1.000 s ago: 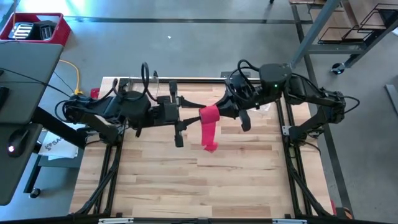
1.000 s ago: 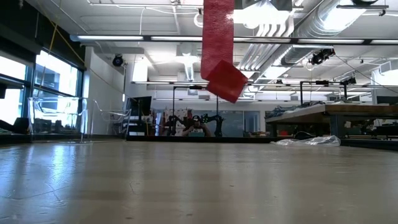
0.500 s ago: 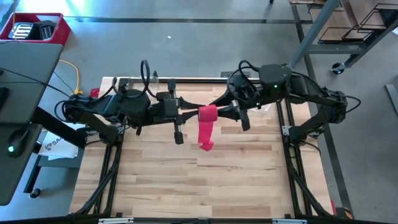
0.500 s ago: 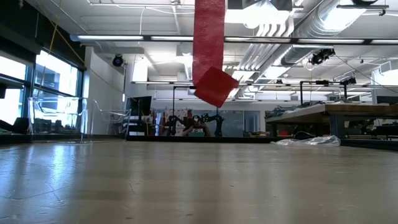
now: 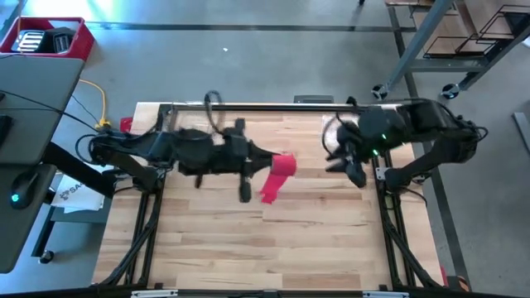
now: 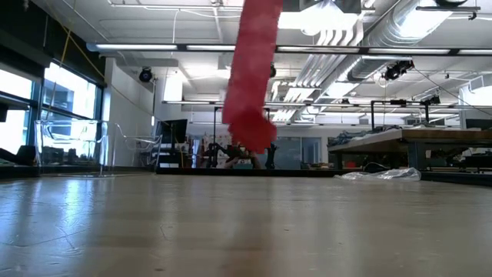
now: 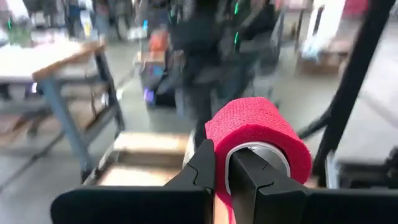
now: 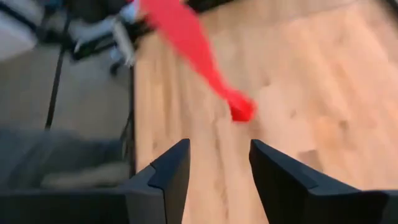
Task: Roll bandage
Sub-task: Roll the red bandage
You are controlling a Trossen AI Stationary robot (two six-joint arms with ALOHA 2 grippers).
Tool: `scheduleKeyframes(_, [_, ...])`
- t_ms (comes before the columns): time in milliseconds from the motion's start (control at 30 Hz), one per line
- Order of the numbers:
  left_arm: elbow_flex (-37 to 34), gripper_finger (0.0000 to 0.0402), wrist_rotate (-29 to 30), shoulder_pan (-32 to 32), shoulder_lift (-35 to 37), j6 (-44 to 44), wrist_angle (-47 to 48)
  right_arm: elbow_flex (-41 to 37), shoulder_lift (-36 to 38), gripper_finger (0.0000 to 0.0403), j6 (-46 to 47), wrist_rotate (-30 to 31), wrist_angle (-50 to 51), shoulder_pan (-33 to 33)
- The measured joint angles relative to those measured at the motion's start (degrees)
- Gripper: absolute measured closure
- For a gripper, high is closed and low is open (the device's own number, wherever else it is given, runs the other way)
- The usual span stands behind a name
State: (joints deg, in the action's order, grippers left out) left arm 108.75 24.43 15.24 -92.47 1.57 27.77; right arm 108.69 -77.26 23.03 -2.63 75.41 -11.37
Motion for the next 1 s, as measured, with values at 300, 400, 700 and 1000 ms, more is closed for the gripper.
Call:
scheduleKeyframes(300, [-1.42,0.0389,-0.05,-11.09,-10.45,1.86,12.79,-23.36,6.15,0.0263,6.86,-6.86,-12.77,-9.15])
scheduleKeyframes(400, [-6.33,0.0389,-2.76,-14.95,-13.79,0.03,11.96,-35.82,7.35,0.0264,8.19,-7.9,-26.47,-10.4])
scheduleKeyframes(700, [-14.04,0.039,0.93,-23.35,-10.82,-4.23,5.39,-59.47,-1.5,0.0264,9.34,-2.32,-62.08,-10.3])
scheduleKeyframes(1000, [-14.01,0.039,-0.36,-27.55,-5.16,-8.1,1.55,-58.84,-13.75,0.0264,0.2,3.14,-66.84,-6.46])
